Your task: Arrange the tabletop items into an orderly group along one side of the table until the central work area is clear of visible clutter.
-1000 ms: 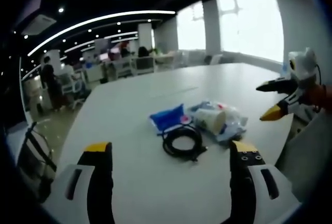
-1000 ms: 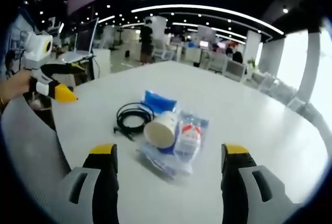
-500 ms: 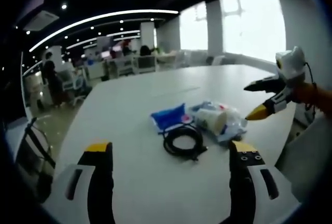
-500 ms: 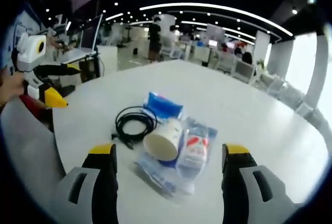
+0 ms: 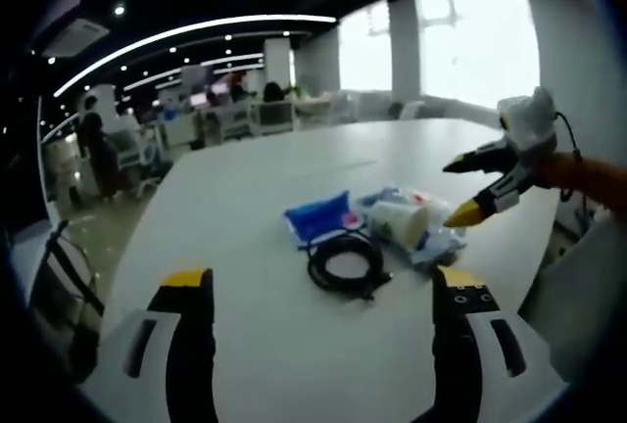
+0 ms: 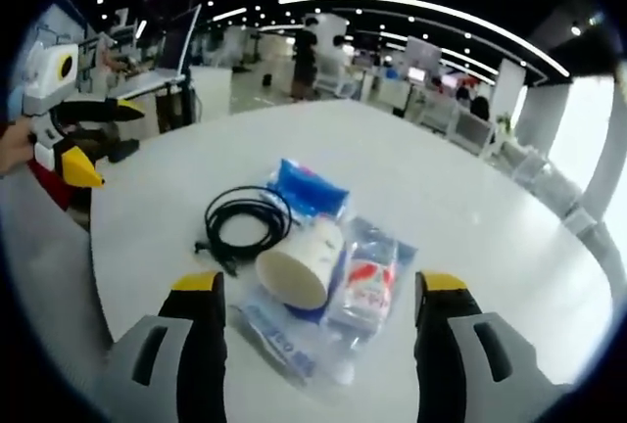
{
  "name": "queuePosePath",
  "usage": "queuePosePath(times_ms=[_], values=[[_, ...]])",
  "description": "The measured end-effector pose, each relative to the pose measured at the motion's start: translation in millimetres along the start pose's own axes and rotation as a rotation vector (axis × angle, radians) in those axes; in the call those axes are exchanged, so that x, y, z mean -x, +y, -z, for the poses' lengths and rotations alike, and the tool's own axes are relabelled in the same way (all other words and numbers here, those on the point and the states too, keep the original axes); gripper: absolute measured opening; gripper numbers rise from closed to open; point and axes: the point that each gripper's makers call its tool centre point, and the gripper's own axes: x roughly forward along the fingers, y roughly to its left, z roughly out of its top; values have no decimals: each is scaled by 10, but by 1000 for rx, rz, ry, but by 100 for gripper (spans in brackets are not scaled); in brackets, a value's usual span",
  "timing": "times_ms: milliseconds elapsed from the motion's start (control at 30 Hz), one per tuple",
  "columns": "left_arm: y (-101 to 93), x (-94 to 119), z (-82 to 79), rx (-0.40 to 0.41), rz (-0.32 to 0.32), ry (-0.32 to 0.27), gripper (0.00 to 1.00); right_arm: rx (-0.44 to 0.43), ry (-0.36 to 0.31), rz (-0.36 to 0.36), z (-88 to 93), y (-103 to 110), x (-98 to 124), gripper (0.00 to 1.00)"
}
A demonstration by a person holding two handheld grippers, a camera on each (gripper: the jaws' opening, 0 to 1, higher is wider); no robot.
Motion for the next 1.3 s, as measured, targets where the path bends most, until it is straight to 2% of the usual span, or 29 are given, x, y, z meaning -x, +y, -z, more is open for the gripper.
queuePosePath(times_ms=[300, 500, 733, 867, 967, 1167, 1300], values=[[-13, -15, 10, 1, 6, 7, 88, 57, 2, 24, 22, -76, -152, 67], [-27, -18, 31, 15, 15, 14, 88, 75, -4, 1, 32, -26, -253, 58], [-43, -18, 54, 7, 20, 26, 87, 161, 3, -8, 54, 47, -323, 44], [-64, -18, 14, 11, 29, 5, 87, 231, 15, -13, 84, 74, -352, 39], [-59, -21, 41, 4, 26, 21, 86, 233, 15, -19, 89, 84, -365, 36], [-75, -21, 43, 2, 33, 20, 86, 245, 27, -42, 150, 139, -392, 25], [-77, -18, 48, 2, 33, 23, 85, 247, 19, -22, 133, 110, -396, 24]])
